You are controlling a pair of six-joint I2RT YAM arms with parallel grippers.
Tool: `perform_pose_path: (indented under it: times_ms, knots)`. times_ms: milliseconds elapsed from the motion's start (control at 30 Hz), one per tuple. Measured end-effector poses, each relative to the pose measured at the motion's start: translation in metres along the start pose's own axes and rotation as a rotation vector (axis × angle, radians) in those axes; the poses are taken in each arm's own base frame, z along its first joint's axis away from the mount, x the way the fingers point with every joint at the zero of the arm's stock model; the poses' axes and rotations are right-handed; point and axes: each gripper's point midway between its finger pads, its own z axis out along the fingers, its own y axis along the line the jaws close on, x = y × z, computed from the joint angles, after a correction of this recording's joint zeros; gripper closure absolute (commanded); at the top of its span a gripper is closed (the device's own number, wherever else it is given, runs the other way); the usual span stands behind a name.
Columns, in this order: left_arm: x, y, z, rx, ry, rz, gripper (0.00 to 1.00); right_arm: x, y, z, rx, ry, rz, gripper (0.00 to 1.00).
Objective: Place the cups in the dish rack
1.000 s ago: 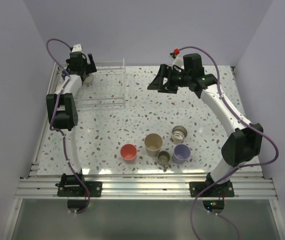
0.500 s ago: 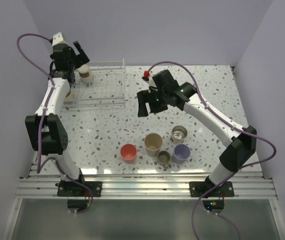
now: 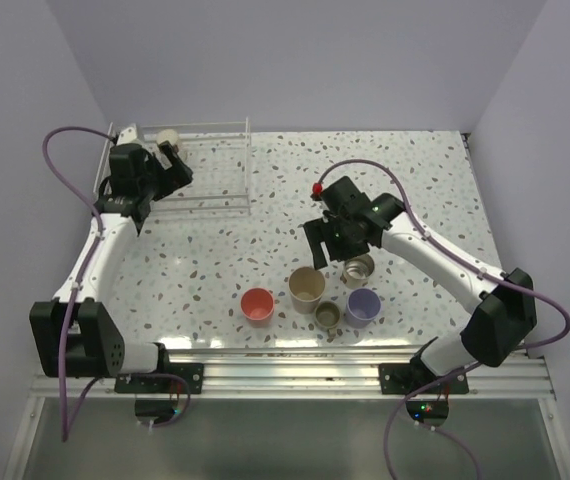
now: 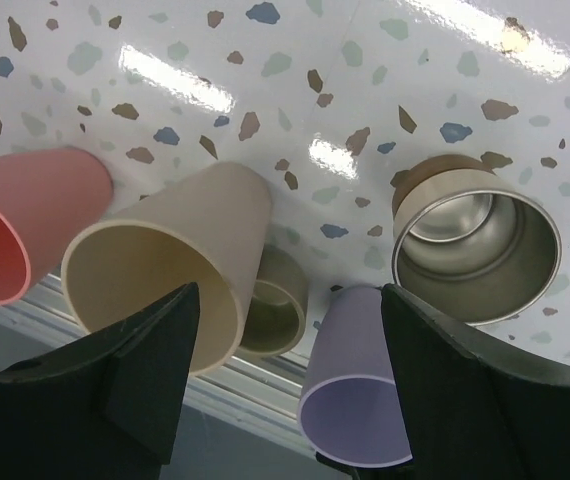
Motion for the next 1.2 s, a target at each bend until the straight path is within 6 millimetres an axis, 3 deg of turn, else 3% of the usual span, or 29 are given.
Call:
perform_pose_path:
  times_ms: [267,567,667,833,933,1033,1200]
  knots:
    - [-0.017,-0.014,-0.046,0.062,-0.083,-0.006,0.0,0.018,0.006,0.0,-0.008,0.019,-0.015,0.26]
    - [-0.011,-0.014,-0.061,0.069,-0.073,-0.013,0.0,0.046,0.016,0.012,-0.01,0.08,-0.036,0.44]
    - [-0.011,-0.015,-0.064,0.076,-0.075,-0.013,0.0,0.056,0.019,0.017,-0.007,0.099,-0.045,0.56]
    - [-0.009,-0.015,-0.068,0.083,-0.074,-0.013,0.0,0.064,0.022,0.022,-0.005,0.111,-0.049,0.83]
    - [-0.01,-0.016,-0.07,0.085,-0.078,-0.013,0.0,0.062,0.022,0.022,0.002,0.099,-0.047,0.98]
    - [-0.01,-0.016,-0.072,0.088,-0.08,-0.012,0.0,0.055,0.022,0.018,0.015,0.088,-0.048,1.0]
    - [-0.009,-0.016,-0.074,0.084,-0.071,-0.011,0.0,0.004,0.029,-0.002,0.054,-0.006,-0.061,1.0]
